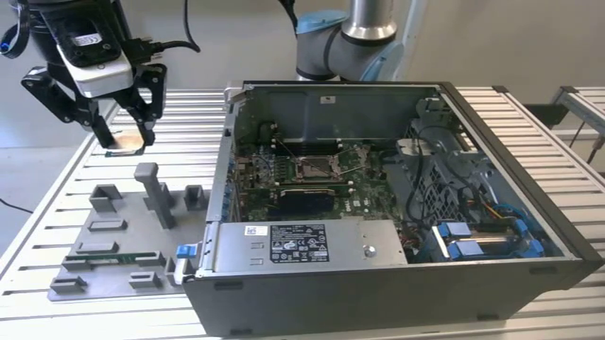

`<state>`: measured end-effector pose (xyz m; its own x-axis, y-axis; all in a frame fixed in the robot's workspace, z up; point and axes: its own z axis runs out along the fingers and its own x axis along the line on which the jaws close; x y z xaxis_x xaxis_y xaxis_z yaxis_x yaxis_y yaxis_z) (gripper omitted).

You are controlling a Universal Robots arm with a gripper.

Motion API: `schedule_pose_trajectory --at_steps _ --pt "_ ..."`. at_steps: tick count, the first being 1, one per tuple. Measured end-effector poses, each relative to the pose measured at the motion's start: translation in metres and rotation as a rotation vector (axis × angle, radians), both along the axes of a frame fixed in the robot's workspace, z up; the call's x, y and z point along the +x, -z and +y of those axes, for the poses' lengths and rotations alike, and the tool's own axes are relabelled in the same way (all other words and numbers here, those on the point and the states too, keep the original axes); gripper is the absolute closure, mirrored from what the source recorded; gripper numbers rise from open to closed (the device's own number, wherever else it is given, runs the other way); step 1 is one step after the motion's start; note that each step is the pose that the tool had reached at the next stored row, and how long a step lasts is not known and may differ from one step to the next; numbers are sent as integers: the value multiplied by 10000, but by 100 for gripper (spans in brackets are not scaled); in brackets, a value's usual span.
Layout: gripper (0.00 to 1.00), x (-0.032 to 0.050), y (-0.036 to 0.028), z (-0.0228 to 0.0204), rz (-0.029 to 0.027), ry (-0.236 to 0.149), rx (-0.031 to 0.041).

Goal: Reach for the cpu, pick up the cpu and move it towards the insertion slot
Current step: 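Pick up the cpu and move it towards the insertion slot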

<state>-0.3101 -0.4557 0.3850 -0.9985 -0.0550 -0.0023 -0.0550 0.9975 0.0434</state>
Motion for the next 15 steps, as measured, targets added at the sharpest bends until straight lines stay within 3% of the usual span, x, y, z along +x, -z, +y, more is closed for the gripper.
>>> schedule_pose_trajectory --at_steps 15 --pt "100 423 0 0 6 1 0"
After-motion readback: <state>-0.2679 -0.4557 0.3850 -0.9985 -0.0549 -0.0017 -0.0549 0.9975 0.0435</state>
